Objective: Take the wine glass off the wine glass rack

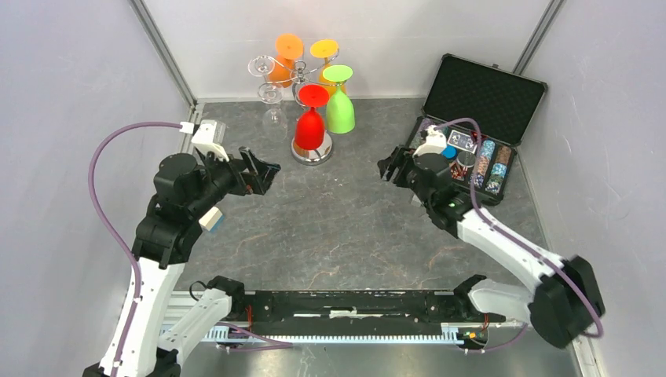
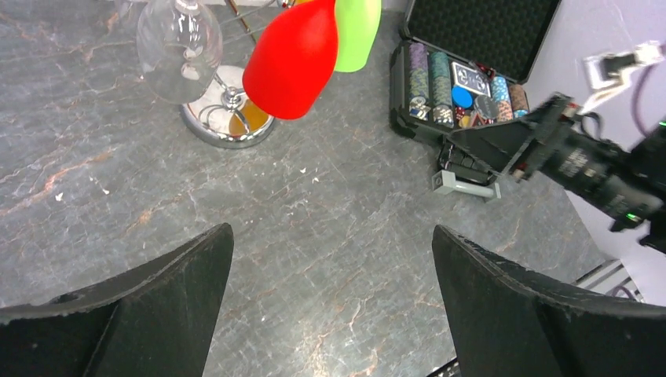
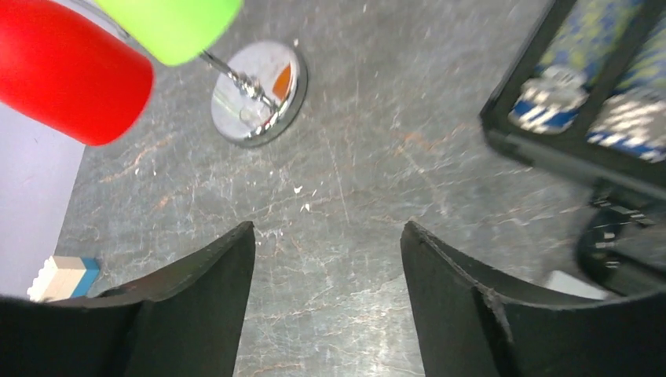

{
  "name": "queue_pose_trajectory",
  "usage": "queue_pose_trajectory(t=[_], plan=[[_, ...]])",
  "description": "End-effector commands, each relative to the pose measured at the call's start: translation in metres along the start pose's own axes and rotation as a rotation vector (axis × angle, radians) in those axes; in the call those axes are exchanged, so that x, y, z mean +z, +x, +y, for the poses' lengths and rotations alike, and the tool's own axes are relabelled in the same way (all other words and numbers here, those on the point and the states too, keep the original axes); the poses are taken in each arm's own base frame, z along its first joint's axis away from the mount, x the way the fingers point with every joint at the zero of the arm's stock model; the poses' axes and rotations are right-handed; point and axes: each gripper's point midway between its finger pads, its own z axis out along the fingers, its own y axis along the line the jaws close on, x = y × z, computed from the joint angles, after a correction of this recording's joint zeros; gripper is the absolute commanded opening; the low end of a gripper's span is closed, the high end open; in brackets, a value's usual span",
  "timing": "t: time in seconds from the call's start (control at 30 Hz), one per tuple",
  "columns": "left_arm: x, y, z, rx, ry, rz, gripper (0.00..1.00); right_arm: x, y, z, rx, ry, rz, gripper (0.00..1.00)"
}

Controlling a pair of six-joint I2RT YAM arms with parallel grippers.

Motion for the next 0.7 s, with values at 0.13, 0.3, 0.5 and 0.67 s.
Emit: queue_pose_trajectory(t=[0.13,0.3,0.5,0.67], plan=[[-0.017,-0.03,-0.02,-0.036,0.064,-0.117,1.0,-0.072,-0.07,-0.005,-0.194,0.036,-0.161,0.85],[-0.013,-0.028,-0.022,-0.114,0.072,-0.114,1.0,-0.108,-0.082,-0.009,-0.217,0.002,-0.236,0.94],[0.007,-0.043,-0.022,-0.265,0.062,-0.157,1.0,-0.127,-0.065,0.004,-0.11,-0.147,-0.246,0.96],[0.041,-0.06,-0.026,-0.378,0.083,-0.15,1.0,-0.129,-0.059,0.014,-0.05,-0.206,-0.225,0.93]])
